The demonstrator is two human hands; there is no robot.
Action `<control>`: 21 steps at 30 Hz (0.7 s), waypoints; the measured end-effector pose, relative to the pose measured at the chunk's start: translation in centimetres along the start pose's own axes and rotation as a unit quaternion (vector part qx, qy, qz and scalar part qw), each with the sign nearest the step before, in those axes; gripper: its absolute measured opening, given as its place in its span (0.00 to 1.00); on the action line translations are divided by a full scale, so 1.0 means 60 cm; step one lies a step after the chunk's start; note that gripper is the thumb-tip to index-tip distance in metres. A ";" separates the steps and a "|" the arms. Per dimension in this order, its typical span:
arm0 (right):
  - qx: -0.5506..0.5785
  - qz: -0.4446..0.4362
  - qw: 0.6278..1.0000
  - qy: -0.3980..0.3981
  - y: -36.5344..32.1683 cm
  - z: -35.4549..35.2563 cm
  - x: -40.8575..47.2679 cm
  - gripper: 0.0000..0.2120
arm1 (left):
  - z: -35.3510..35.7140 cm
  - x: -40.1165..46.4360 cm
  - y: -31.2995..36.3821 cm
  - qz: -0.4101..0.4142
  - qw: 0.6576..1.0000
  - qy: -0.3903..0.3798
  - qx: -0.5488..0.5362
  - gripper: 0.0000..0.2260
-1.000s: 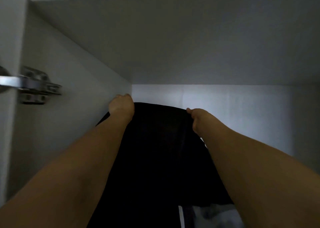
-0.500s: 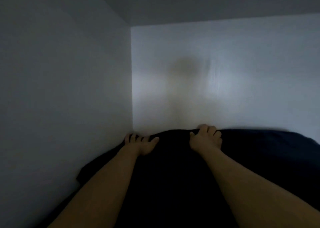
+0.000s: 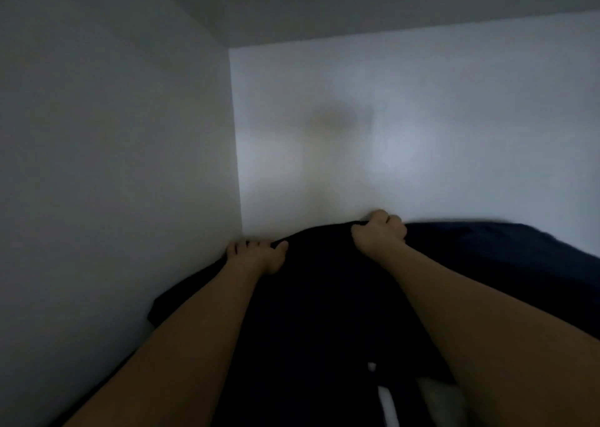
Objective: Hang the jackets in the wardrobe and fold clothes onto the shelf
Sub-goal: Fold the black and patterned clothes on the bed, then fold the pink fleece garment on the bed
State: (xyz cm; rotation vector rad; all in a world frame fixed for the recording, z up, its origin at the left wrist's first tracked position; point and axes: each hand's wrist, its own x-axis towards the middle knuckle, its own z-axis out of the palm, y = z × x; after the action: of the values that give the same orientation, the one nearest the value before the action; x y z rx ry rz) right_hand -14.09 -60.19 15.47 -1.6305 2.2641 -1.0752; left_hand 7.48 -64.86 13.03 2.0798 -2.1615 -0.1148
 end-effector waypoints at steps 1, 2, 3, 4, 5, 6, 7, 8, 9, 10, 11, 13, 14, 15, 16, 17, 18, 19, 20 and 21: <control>0.007 -0.015 1.000 0.004 -0.003 -0.031 -0.013 0.27 | -0.019 -0.015 0.008 0.014 0.999 0.020 0.023 0.30; 0.007 -0.034 0.999 0.015 -0.003 -0.065 -0.028 0.28 | -0.040 -0.035 0.021 0.041 0.997 0.049 0.046 0.29; 0.008 -0.054 0.998 0.026 -0.002 -0.099 -0.046 0.28 | -0.060 -0.058 0.035 0.068 0.993 0.082 0.057 0.27; 0.011 -0.068 0.997 0.036 0.003 -0.134 -0.067 0.27 | -0.078 -0.083 0.051 0.086 0.989 0.114 0.047 0.27; 0.008 -0.079 0.996 0.046 0.011 -0.168 -0.089 0.26 | -0.094 -0.110 0.069 0.100 0.985 0.141 0.027 0.28; -0.001 -0.085 0.995 0.056 0.022 -0.202 -0.113 0.26 | -0.108 -0.138 0.091 0.117 0.979 0.166 0.012 0.28; -0.013 -0.088 0.994 0.064 0.036 -0.236 -0.139 0.26 | -0.118 -0.167 0.116 0.142 0.972 0.185 0.006 0.28; -0.025 -0.090 0.993 0.072 0.052 -0.269 -0.166 0.26 | -0.126 -0.198 0.144 0.172 0.965 0.200 0.007 0.28; -0.037 -0.090 0.992 0.082 0.069 -0.300 -0.191 0.25 | -0.131 -0.230 0.174 0.203 0.956 0.211 0.009 0.27; -0.050 -0.087 0.991 0.094 0.086 -0.331 -0.217 0.25 | -0.134 -0.262 0.204 0.231 0.947 0.223 0.008 0.26; -0.062 -0.081 0.989 0.107 0.104 -0.362 -0.243 0.25 | -0.135 -0.293 0.233 0.256 0.938 0.235 0.003 0.25; -0.080 -0.070 0.986 0.131 0.140 -0.422 -0.294 0.25 | -0.134 -0.352 0.290 0.301 0.921 0.247 -0.004 0.25; -0.091 -0.063 0.984 0.140 0.160 -0.451 -0.321 0.25 | -0.133 -0.382 0.317 0.321 0.914 0.248 -0.004 0.25; -0.105 -0.056 0.982 0.146 0.181 -0.479 -0.348 0.26 | -0.130 -0.411 0.341 0.340 0.907 0.249 -0.004 0.25; -0.119 -0.045 0.980 0.153 0.203 -0.506 -0.378 0.26 | -0.127 -0.441 0.364 0.357 0.900 0.251 -0.006 0.25; -0.134 -0.032 0.977 0.159 0.224 -0.533 -0.409 0.26 | -0.123 -0.472 0.387 0.373 0.892 0.253 -0.011 0.25; -0.149 -0.015 0.975 0.166 0.245 -0.558 -0.442 0.26 | -0.121 -0.505 0.408 0.392 0.884 0.252 -0.015 0.25; -0.162 0.004 0.972 0.172 0.264 -0.583 -0.480 0.26 | -0.118 -0.540 0.428 0.415 0.876 0.247 -0.018 0.25; -0.177 0.022 0.968 0.176 0.281 -0.606 -0.520 0.27 | -0.116 -0.573 0.448 0.440 0.864 0.243 -0.021 0.25; -0.195 0.041 0.963 0.180 0.296 -0.628 -0.560 0.27 | -0.114 -0.605 0.468 0.465 0.851 0.243 -0.027 0.25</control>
State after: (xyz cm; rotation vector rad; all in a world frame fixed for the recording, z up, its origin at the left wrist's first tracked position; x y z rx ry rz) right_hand -33.35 -10.77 22.71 -1.5477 2.9113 -1.0232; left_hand -17.92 -27.17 22.28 0.7041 -2.4636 0.3996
